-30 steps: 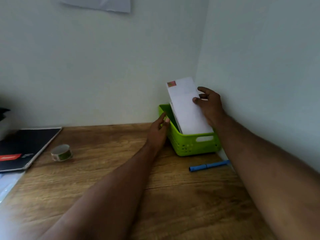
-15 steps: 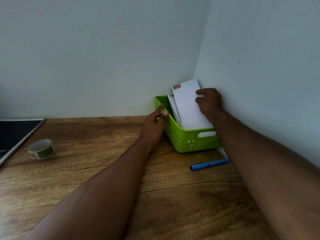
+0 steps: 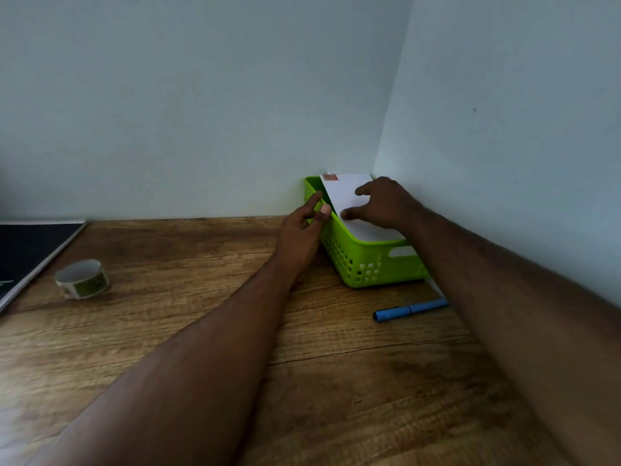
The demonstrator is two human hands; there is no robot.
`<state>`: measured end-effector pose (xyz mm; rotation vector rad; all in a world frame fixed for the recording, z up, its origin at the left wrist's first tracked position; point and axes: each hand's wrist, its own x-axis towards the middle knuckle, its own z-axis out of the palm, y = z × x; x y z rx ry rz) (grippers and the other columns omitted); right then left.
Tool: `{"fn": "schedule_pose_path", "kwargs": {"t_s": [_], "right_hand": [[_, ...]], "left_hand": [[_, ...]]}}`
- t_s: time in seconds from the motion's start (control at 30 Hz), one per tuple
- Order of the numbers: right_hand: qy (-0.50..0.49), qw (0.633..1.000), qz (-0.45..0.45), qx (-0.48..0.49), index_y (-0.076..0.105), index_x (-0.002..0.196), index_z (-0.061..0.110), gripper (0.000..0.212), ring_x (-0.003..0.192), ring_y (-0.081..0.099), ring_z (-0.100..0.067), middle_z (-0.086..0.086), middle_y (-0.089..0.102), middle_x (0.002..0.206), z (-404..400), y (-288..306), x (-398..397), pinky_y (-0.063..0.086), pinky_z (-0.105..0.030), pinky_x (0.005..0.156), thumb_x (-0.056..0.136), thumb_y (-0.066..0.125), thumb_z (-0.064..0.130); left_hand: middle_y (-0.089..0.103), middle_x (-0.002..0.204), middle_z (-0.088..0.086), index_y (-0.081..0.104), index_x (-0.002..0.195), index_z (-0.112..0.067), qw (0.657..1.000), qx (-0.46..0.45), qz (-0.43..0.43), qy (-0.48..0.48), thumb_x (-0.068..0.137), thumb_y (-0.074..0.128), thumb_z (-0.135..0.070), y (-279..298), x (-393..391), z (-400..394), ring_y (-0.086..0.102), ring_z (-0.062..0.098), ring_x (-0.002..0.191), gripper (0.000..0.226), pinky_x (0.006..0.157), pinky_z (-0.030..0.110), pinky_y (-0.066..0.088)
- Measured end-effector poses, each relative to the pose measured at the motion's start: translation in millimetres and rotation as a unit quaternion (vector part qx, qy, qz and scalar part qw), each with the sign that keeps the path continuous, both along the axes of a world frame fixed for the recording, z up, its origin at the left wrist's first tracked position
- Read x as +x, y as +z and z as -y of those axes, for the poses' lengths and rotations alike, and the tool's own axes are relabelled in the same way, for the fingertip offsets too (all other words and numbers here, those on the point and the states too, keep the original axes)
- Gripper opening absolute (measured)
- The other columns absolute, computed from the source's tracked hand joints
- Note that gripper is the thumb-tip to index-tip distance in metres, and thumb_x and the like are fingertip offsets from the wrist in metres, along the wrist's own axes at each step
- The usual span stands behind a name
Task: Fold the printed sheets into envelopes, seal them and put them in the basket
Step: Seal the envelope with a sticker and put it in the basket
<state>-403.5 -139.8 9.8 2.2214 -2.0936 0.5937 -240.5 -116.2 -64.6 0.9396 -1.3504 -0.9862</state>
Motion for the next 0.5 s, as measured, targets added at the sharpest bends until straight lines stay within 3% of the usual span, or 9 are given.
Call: {"fn": "schedule_pose_path", "kwargs": {"t_s": [0.13,0.33,0.5], "right_hand": [[0.003,0.993,-0.102,0.062,0.040,0.140,0.017,0.084,0.132,0.040,-0.030,-0.014,0.041,0.144,2.3,-6.1,13.5,0.039,-0.037,0.103,0.071,0.072,0.054],[-0.024,0.995,-0.086,0.046,0.028,0.146,0.025,0.106,0.133,0.038,-0.036,-0.016,0.036,0.146,8.4,-3.6,3.4,0.039,-0.043,0.105,0.059,0.081,0.053],[-0.029,0.983,-0.162,0.077,0.019,0.148,0.031,0.103,0.132,0.035,-0.038,-0.011,0.031,0.148,9.4,-9.1,8.4,0.040,-0.044,0.100,0.065,0.076,0.052]], "left_hand": [[0.061,0.132,0.005,0.050,0.141,-0.029,1.000,-0.004,0.013,0.002,0.096,0.057,-0.038,-1.4,-1.0,0.7,0.054,0.016,0.124,0.047,0.107,0.042,0.043],[0.055,0.139,0.003,0.049,0.142,-0.027,1.000,-0.017,0.020,0.008,0.097,0.055,-0.038,-1.0,-0.5,2.2,0.049,0.006,0.117,0.047,0.093,0.023,0.040],[0.058,0.136,0.005,0.048,0.142,-0.027,1.000,-0.016,0.014,0.009,0.097,0.055,-0.037,-0.8,-0.7,1.7,0.050,0.009,0.118,0.047,0.099,0.029,0.043]]}}
